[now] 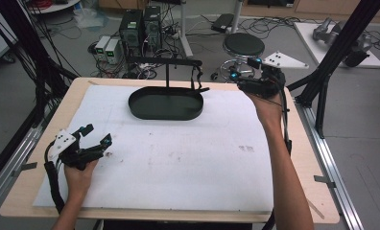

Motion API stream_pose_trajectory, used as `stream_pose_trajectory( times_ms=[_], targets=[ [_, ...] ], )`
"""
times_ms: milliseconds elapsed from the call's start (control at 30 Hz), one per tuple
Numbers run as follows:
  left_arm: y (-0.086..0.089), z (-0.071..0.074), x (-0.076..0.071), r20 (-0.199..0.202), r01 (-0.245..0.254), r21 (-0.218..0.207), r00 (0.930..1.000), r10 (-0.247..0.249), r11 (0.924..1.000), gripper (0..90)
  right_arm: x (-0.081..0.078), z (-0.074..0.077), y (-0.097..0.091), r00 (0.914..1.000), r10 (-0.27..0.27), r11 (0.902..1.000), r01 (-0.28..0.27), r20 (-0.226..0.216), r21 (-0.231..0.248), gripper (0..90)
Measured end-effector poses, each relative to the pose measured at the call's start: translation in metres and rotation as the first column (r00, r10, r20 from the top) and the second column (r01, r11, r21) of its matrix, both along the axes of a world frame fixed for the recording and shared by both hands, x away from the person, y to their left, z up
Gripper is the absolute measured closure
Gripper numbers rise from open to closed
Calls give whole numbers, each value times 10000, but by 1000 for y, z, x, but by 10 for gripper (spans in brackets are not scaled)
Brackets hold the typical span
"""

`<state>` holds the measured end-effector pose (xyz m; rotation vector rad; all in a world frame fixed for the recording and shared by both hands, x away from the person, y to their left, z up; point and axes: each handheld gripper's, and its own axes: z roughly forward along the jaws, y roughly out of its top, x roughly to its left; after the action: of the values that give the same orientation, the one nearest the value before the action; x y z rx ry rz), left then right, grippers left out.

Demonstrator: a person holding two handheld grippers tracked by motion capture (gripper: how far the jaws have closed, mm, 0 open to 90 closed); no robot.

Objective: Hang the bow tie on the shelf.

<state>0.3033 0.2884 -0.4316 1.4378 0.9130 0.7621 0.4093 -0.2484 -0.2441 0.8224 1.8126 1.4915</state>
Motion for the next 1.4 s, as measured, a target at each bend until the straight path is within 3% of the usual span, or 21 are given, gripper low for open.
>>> stream_pose_trajectory(
  times_ms=[133, 200, 300, 333, 467, 533, 633, 933, 1233, 1400],
  targets=[
    [-1, 0, 0, -6, 10, 19, 10000, -10, 10000, 170, -12, 0, -4, 10000, 21, 10000, -21, 11, -21, 224],
    [-1, 0, 0, -12, 6, 17, 10000, -6, 10000, 170, -28, 0, -8, 9997, 79, 10000, -78, 250, -58, 217],
    [-1, 0, 0, -14, 5, 27, 10000, -4, 10000, 170, -36, -2, -10, 9994, 89, 9999, -85, 338, -112, 210],
    [-1, 0, 0, -2, -3, 13, 10000, 3, 10000, 170, -46, -4, -13, 9994, 73, 10000, -71, 352, -46, 199],
    [-1, 0, 0, -18, 0, 10, 10000, 0, 10000, 170, -59, -10, -18, 9990, 58, 10000, -60, 443, 45, 183],
    [-1, 0, 0, -27, 6, 53, 10000, -6, 10000, 170, -73, -19, -23, 9984, -12, 9999, 6, 572, 102, 173],
    [-2, 0, 0, -56, 23, 77, 10000, -22, 10000, 170, -81, -26, -27, 9983, -77, 9997, 64, 573, 229, 158],
    [-3, 0, 0, -42, -7, 177, 10000, 7, 9998, 169, -113, -69, -43, 9991, -346, 9953, 322, 254, 913, 115],
    [-3, 0, -1, -48, 17, 211, 10000, -16, 9998, 170, -135, -97, -44, 9980, -373, 9961, 331, 501, 822, 114],
    [-3, 0, -1, -53, 6, 220, 10000, -5, 9998, 170, -148, -121, -44, 9975, -468, 9958, 424, 526, 816, 114]
  ],
)
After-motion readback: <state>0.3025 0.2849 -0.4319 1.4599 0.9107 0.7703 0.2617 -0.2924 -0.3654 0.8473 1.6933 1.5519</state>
